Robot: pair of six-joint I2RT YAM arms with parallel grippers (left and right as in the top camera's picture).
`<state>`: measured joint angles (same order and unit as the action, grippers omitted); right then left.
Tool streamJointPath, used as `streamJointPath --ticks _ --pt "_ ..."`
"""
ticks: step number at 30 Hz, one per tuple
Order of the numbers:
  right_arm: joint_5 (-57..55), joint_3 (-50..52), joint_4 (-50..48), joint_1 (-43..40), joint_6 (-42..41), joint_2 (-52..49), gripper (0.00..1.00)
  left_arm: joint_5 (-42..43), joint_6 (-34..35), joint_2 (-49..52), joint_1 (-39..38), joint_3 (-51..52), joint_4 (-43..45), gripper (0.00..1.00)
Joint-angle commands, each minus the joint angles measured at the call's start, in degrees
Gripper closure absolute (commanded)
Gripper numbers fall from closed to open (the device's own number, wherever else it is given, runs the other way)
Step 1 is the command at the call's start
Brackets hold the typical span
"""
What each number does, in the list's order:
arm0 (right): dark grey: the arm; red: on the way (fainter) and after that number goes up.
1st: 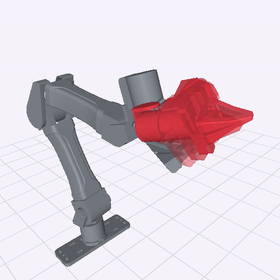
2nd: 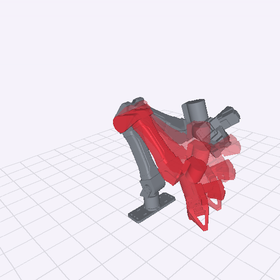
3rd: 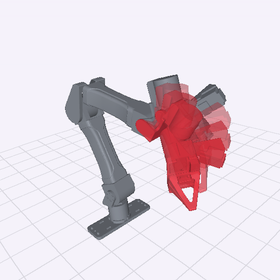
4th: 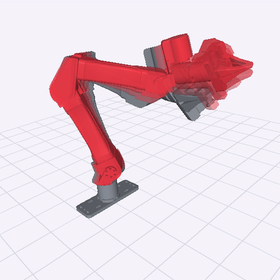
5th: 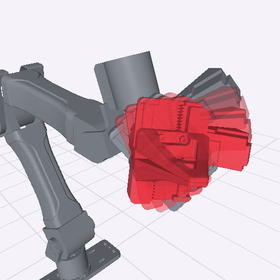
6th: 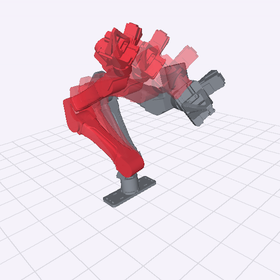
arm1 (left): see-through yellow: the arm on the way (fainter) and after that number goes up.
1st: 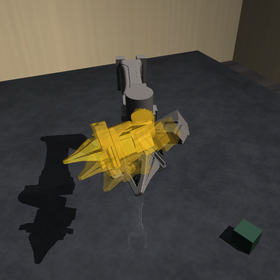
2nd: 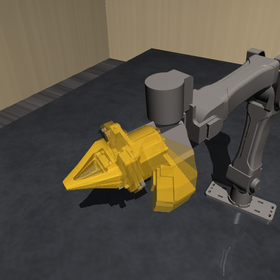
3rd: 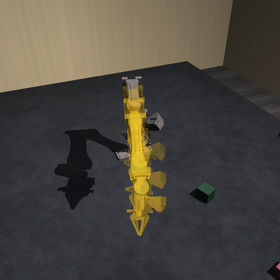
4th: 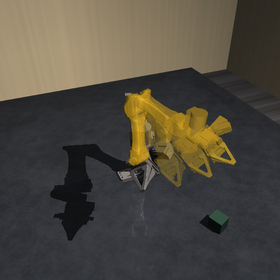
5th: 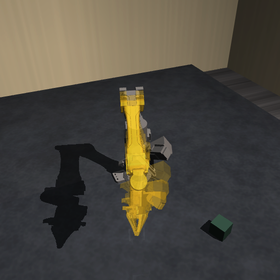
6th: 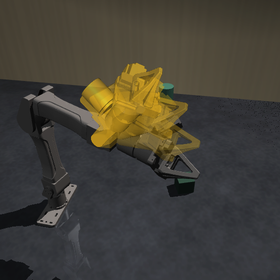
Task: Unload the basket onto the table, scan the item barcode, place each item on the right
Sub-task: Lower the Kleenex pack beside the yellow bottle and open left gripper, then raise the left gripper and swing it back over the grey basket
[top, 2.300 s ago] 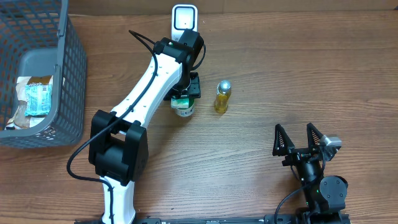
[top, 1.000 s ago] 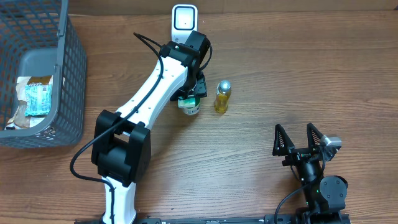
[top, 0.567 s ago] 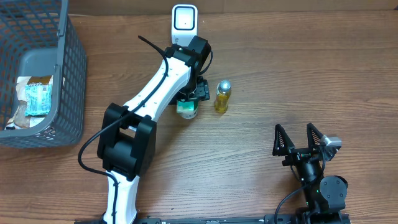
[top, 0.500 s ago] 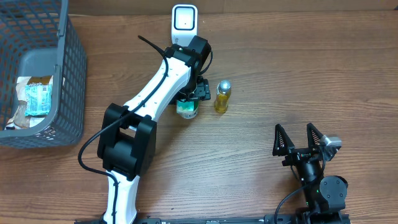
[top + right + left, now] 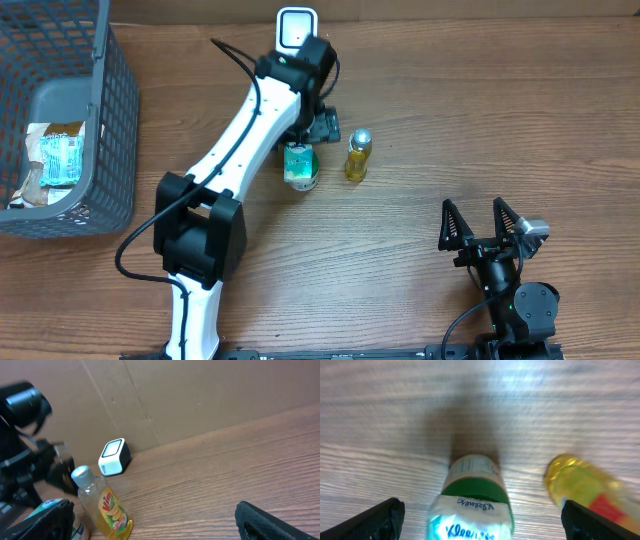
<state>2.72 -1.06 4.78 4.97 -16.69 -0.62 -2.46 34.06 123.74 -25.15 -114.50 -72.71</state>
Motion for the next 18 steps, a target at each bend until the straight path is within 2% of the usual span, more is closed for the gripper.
streamJointPath --ticks 1,6,13,18 --pt "-0.1 0.6 -0.2 0.3 0.1 0.5 0.0 -1.2 -3.1 -2.1 1.2 -5.7 -2.1 0.0" --pt "-0.1 0.6 -0.2 0.3 0.1 0.5 0.0 -1.2 -8.0 -2.1 2.3 -9.6 -3.9 0.0" --pt "-0.1 0.6 -0.2 0.3 0.1 0.5 0.0 -1.1 -8.0 -2.1 4.0 -14.3 -9.4 0.0" --pt "-0.1 0.6 -0.2 0.3 0.1 0.5 0.0 -1.1 -8.0 -2.1 5.8 -21.4 -15.6 0.0"
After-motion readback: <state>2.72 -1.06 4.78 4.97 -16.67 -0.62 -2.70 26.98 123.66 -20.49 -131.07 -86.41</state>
